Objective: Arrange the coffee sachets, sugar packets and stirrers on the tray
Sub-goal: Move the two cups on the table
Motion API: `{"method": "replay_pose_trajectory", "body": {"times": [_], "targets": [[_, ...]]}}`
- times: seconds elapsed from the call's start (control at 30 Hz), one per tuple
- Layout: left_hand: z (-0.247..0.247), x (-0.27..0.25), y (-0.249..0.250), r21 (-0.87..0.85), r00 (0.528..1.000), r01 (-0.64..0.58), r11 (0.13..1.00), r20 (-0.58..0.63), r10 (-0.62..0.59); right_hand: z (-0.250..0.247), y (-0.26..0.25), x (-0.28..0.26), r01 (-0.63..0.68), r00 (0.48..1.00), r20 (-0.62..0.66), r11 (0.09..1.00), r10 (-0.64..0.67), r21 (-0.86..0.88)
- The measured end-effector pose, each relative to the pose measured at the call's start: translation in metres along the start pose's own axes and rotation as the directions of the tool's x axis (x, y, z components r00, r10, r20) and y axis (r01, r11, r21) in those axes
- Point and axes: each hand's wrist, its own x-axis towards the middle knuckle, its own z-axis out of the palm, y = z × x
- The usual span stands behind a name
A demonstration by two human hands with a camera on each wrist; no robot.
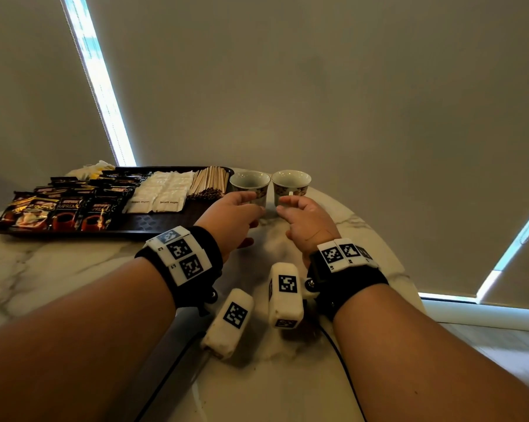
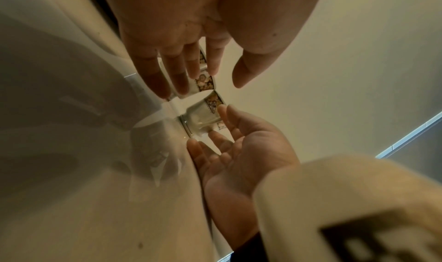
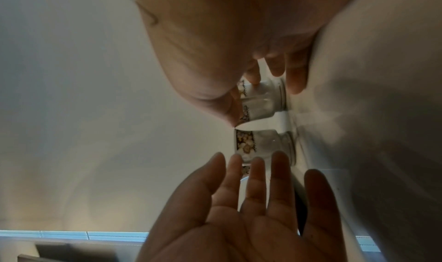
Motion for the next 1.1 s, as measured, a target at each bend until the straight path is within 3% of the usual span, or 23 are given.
{"method": "replay_pose_trajectory", "body": {"times": [0.3, 0.5, 1.1], "targets": [[-0.001, -0.001, 0.0, -0.015, 1.0, 0.017, 1.0, 0.002, -0.017, 0.0, -0.001, 0.0, 0.008, 1.0, 0.017, 0.999, -0.007, -0.047], [-0.002, 0.0, 0.001, 0.002, 0.999, 0.029, 1.0, -0.042, -0.028, 0.001, 0.003, 0.005, -0.021, 0.999, -0.04, 0.999, 0.02, -0.03], [-0.002, 0.003, -0.002, 0.065, 1.0, -0.002, 0.998, 0.008, 0.002, 0.001, 0.009, 0.013, -0.008, 1.0, -0.009, 0.999, 0.008, -0.045]]}}
